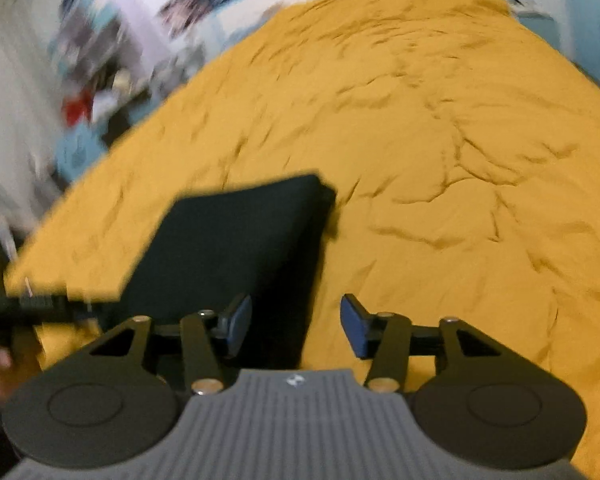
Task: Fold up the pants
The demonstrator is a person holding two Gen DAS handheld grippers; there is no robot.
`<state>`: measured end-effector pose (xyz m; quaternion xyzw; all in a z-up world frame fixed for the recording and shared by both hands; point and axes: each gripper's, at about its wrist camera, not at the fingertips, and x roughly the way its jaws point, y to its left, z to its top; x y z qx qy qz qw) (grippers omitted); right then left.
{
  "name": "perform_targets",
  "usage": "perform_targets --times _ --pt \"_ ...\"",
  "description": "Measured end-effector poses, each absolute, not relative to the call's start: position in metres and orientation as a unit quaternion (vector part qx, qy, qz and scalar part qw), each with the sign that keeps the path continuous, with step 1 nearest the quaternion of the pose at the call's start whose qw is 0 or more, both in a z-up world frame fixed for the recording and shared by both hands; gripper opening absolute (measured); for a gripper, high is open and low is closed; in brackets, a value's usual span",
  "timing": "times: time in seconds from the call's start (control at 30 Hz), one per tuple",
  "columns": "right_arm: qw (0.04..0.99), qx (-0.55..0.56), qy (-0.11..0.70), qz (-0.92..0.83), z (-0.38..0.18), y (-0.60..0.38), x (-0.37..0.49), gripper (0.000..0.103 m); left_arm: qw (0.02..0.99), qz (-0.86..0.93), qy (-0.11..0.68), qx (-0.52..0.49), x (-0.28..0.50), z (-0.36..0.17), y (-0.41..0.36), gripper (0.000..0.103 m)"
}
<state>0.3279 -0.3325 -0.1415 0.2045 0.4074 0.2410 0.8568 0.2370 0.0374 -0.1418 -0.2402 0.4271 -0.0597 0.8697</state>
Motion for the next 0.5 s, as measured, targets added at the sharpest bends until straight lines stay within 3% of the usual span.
perform_targets --times 0.2,0.5 --pt "0.825 0.305 0.406 0.248 -0.160 -0.341 0.342 0.049 0.871 -0.068 0.419 -0.247 0.251 -0.130 0.060 0.068" --pt "0.797 0.317 0.445 0.257 -0.183 -0.314 0.373 0.055 0.846 -0.109 0.441 -0.279 0.287 -0.149 0.069 0.071"
